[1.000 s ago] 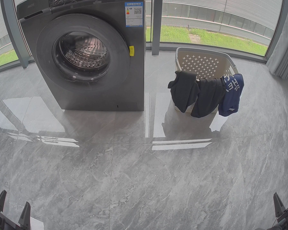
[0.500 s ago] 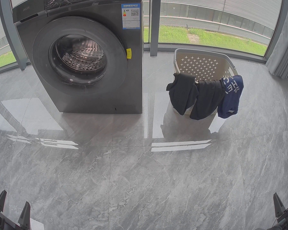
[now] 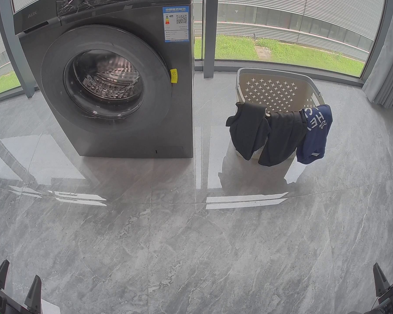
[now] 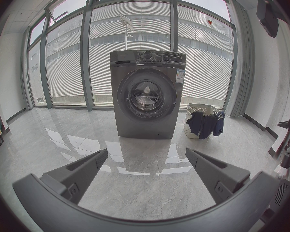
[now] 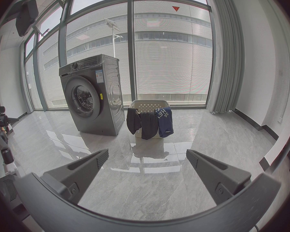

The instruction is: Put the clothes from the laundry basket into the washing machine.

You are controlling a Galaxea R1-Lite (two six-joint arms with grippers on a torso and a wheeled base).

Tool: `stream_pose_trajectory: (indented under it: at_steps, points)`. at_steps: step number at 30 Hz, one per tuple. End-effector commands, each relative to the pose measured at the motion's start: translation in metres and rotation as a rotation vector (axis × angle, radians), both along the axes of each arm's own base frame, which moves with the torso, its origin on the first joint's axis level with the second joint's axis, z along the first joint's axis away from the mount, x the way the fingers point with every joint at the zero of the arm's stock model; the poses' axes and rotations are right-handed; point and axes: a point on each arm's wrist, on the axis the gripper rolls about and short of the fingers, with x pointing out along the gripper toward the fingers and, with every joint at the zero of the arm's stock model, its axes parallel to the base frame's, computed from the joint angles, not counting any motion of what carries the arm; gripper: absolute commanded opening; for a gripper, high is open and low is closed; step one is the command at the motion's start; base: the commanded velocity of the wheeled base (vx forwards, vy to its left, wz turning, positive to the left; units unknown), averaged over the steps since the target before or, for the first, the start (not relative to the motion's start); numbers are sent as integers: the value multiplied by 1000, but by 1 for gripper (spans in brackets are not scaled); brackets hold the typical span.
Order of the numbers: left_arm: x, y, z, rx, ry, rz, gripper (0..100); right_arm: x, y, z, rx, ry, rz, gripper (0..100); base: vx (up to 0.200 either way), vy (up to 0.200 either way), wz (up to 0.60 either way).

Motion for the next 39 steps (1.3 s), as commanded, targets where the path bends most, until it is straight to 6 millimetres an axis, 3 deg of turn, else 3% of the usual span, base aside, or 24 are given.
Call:
stream_pose_trajectory:
  at_steps: [1, 5, 11, 14, 29, 39]
  points:
    - [0, 0, -5, 3, 7, 2, 100, 0, 0, -5, 0, 1, 0, 100, 0, 0, 0]
    - [0, 0, -5, 0, 7, 2, 100, 0, 0, -5, -2, 1, 2, 100, 0, 0, 0]
    - [0, 0, -5, -3, 5, 0, 100, 0, 0, -5, 0, 1, 0, 100, 0, 0, -600]
    - [0, 0, -5, -3, 7, 0, 100, 0, 0, -5, 0, 1, 0, 100, 0, 0, 0]
    - [0, 0, -5, -3, 5, 2, 100, 0, 0, -5, -2, 1, 2, 100, 200, 0, 0]
    - [0, 0, -5, -3, 7, 2, 100, 0, 0, -5, -2, 1, -6, 100, 0, 0, 180]
